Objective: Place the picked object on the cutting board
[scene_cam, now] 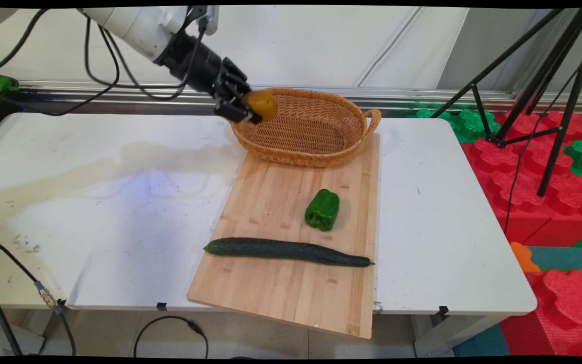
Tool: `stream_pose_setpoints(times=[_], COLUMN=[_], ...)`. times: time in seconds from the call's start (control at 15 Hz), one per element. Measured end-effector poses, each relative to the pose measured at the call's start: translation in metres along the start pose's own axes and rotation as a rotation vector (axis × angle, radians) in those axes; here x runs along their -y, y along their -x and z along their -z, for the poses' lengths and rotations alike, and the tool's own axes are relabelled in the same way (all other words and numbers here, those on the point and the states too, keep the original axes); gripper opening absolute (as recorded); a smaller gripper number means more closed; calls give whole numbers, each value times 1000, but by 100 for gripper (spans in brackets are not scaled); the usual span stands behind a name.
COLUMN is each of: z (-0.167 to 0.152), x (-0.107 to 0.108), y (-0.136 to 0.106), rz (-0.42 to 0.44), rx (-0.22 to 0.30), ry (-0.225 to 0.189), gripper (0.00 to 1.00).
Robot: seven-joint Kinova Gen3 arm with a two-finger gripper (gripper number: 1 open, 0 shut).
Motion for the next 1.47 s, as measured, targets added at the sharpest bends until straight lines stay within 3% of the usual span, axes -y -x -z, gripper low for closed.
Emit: stream_pose_setpoints(times=[0.53,1.0,1.47], z=[-18,-63,-98], x=[-45,-65,-76], y=[13,34,47], rz=[-14,23,77], rx=[63,138,178], ry=[107,147,157], gripper=[0,0,0])
